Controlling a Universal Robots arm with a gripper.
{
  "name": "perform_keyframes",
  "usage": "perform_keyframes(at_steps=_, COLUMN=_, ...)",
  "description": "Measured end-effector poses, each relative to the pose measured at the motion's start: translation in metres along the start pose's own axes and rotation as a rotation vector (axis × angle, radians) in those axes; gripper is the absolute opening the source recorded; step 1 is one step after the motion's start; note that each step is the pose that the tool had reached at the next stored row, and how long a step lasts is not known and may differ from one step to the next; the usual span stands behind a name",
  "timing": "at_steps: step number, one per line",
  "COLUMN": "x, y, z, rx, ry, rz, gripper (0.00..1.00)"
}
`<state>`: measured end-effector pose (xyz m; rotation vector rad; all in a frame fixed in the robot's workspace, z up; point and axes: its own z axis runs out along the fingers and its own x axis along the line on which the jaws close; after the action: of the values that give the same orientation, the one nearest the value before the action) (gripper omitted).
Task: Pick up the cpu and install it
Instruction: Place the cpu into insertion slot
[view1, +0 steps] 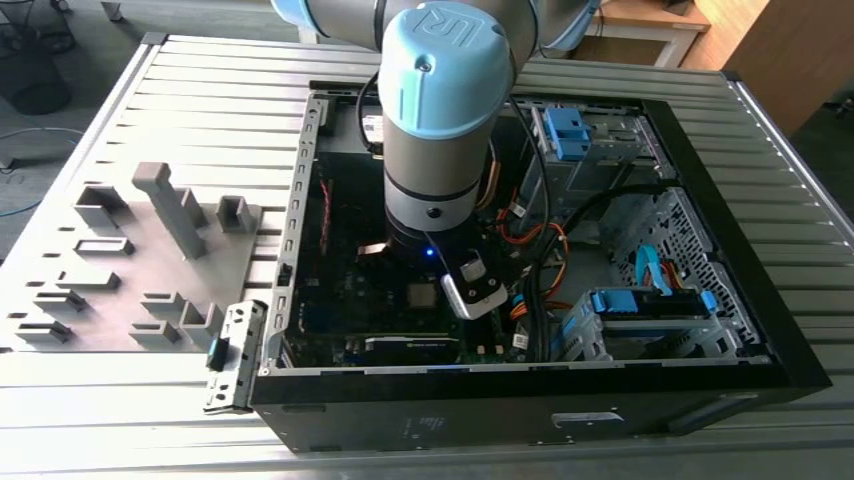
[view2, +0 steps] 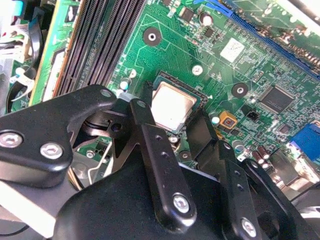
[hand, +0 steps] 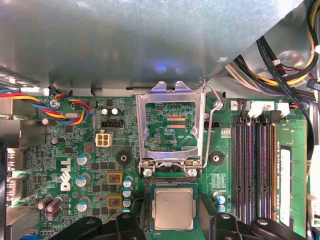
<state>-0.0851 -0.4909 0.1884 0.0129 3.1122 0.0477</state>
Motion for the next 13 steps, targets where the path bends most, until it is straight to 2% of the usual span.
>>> perform_keyframes(at_steps=13, x=0.0021, y=0.0001, z=0.0002, rx=-0.0005, ry=-0.0001, rz=0.000, gripper=0.54)
